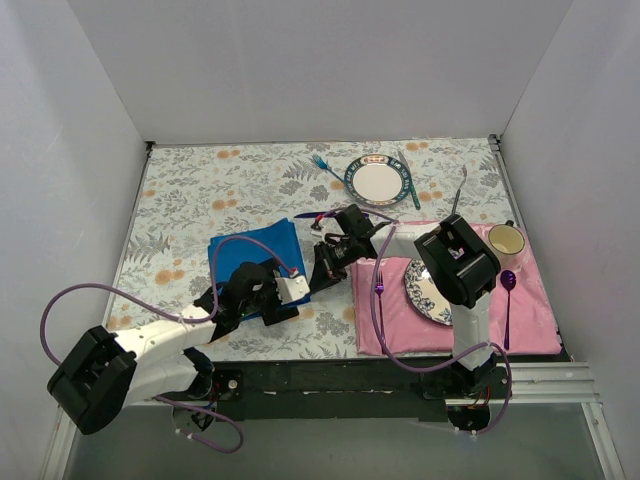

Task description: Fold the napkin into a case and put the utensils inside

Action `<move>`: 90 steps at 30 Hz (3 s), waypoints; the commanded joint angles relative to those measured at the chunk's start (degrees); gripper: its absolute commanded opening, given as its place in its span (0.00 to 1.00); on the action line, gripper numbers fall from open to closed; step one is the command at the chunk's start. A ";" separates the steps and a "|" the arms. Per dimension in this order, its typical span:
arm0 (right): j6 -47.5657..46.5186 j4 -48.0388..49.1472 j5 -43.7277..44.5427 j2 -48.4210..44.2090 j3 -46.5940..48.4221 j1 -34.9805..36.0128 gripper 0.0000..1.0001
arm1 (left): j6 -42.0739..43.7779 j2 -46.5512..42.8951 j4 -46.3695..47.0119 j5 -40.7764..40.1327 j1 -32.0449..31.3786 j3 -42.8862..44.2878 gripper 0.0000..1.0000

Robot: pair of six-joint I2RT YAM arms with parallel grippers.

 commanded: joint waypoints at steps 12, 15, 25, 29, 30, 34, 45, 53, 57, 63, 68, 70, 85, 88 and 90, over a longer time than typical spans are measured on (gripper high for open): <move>2.88 2.92 -0.37 0.72 -0.97 0.00 0.01 | 1.32 -4.09 -6.97 2.09 -0.25 1.25 0.98; 0.16 0.28 1.21 1.87 0.79 -0.44 0.01 | -0.76 -7.08 -11.62 7.27 -0.25 5.11 0.98; -5.11 -4.29 2.18 1.78 2.64 -0.44 0.04 | -12.71 -10.43 -26.04 7.99 -0.07 16.98 0.98; -9.86 -8.86 2.53 0.12 4.40 -0.53 0.23 | -17.04 -11.66 -32.46 8.77 5.09 18.48 0.98; -10.65 -9.56 2.54 -1.37 4.66 -0.53 0.28 | -17.57 -11.75 -35.08 10.60 6.94 18.65 0.98; -12.86 -11.41 2.01 -4.72 7.20 -0.88 0.49 | -19.06 -10.79 -39.68 17.45 17.84 20.58 0.98; -11.54 -5.36 6.75 2.73 22.14 -6.41 0.41 | -15.75 15.12 -35.29 37.67 38.77 37.71 0.60; -9.08 -1.66 10.27 11.44 27.95 -6.85 0.17 | -10.46 35.35 -28.18 39.71 37.90 52.40 0.45; -9.43 -2.01 12.20 13.03 28.75 -6.94 0.16 | -8.17 41.42 -27.82 39.18 37.28 57.31 0.48; -8.47 -0.43 10.71 14.70 29.01 -7.12 0.16 | -7.29 45.29 -26.32 39.80 35.35 58.38 0.49; -7.41 0.97 9.74 15.32 29.45 -7.03 0.18 | -8.17 47.49 -24.39 40.15 33.33 58.56 0.50; -6.71 1.68 9.22 15.49 29.45 -7.12 0.18 | -7.64 48.10 -24.04 40.41 32.63 58.65 0.50; -5.65 3.00 8.42 18.74 30.94 -7.03 0.11 | -4.83 51.45 -22.54 41.12 29.02 60.32 0.36; -5.56 3.18 8.25 18.92 31.03 -6.94 0.10 | -4.56 51.10 -22.54 42.17 28.67 60.40 0.27; -5.39 3.18 8.07 19.10 31.03 -6.94 0.10 | -4.65 51.18 -22.54 42.52 28.23 60.49 0.22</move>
